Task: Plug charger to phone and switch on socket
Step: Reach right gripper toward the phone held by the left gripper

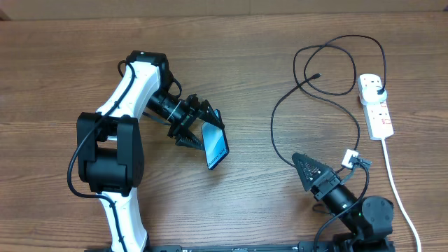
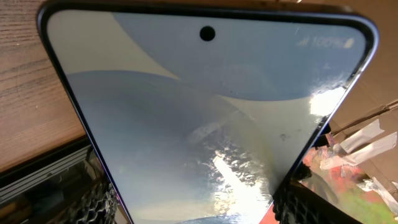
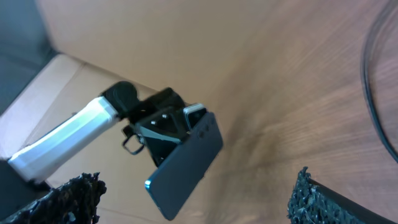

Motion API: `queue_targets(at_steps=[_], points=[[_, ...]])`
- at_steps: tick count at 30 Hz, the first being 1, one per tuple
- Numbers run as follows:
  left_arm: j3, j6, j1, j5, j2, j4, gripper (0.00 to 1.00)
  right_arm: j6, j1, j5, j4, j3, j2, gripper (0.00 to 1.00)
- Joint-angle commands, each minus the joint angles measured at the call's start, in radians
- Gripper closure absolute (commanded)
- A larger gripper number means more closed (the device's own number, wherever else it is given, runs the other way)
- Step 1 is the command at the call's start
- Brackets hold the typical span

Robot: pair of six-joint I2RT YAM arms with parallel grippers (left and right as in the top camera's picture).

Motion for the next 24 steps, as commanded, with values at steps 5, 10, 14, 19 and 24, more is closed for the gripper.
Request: queue_targets(at_steps=[5,10,14,19,24], points=[[0.024,0.012,-0.005,0.048,-0.001,0.003,0.48,-0.017,0.008,0.007,-0.126,0.291,0.213,0.01],[0.024,0.012,-0.005,0.048,-0.001,0.006,0.48,-0.111,0.063,0.013,-0.187,0.459,0.422,0.01],[0.024,0.012,-0.005,0.049,-0.001,0.005,0.48,-0.137,0.189,0.145,-0.209,0.533,0.55,0.01],[0.024,0.011,-0.005,0.049,-0.001,0.005,0.48,-0.048,0.476,0.458,-0.208,0.54,0.631,0.01],[0.024,0.011,-0.005,0.049,-0.001,0.006,0.48,0.057,0.813,0.878,-0.207,0.54,0.69,0.01]])
